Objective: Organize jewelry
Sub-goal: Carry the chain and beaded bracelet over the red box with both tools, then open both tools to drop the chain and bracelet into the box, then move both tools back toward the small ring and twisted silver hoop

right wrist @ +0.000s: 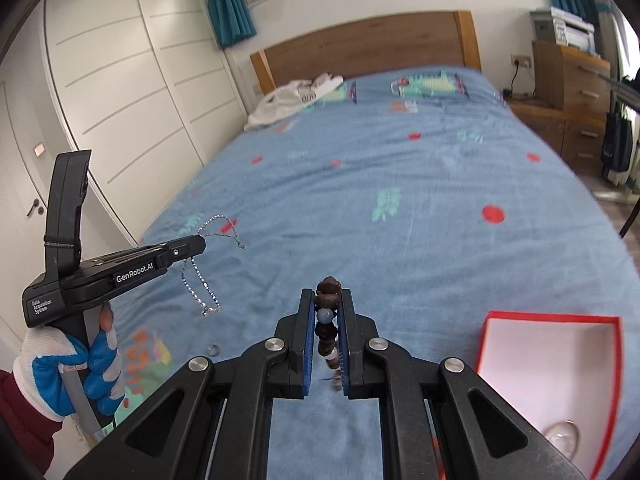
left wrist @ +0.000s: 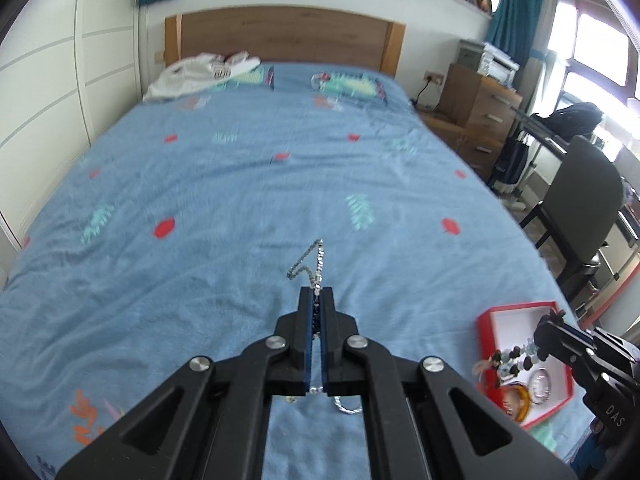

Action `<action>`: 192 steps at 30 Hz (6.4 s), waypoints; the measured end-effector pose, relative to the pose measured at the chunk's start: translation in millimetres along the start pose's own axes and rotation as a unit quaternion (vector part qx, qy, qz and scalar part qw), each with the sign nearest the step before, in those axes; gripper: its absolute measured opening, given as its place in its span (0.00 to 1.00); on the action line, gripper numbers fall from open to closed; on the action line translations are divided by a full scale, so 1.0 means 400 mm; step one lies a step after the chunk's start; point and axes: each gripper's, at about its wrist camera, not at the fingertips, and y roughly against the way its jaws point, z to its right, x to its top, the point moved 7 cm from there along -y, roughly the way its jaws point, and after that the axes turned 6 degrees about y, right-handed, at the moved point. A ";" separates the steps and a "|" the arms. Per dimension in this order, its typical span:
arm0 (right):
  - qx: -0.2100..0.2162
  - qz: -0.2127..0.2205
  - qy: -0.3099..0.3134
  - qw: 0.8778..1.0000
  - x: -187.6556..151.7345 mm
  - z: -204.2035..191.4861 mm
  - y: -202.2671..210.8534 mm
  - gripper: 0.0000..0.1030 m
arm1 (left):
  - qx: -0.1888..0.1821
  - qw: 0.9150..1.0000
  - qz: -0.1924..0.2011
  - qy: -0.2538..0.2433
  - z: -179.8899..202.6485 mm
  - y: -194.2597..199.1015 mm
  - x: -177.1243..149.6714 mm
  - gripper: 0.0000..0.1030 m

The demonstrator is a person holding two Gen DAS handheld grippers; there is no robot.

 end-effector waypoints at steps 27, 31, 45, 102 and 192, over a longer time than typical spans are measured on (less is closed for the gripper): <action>-0.083 0.097 -0.018 0.992 0.027 0.163 0.499 0.10 | -0.081 0.990 0.055 -0.103 0.487 0.364 -0.052 0.02; -0.093 0.092 -0.033 0.991 0.013 0.239 0.496 0.10 | -0.096 0.989 0.040 -0.106 0.559 0.312 -0.066 0.02; -0.110 0.020 -0.080 0.990 -0.097 0.494 0.288 0.11 | -0.099 0.987 -0.053 -0.119 0.715 -0.040 -0.185 0.02; -0.122 -0.087 -0.116 0.982 -0.254 0.651 0.072 0.30 | -0.084 0.974 -0.183 -0.108 0.693 -0.326 -0.365 0.22; 0.006 -0.094 0.008 0.996 -0.239 -0.072 -0.085 0.52 | 0.144 0.982 -0.035 0.113 -0.381 0.080 -0.429 0.49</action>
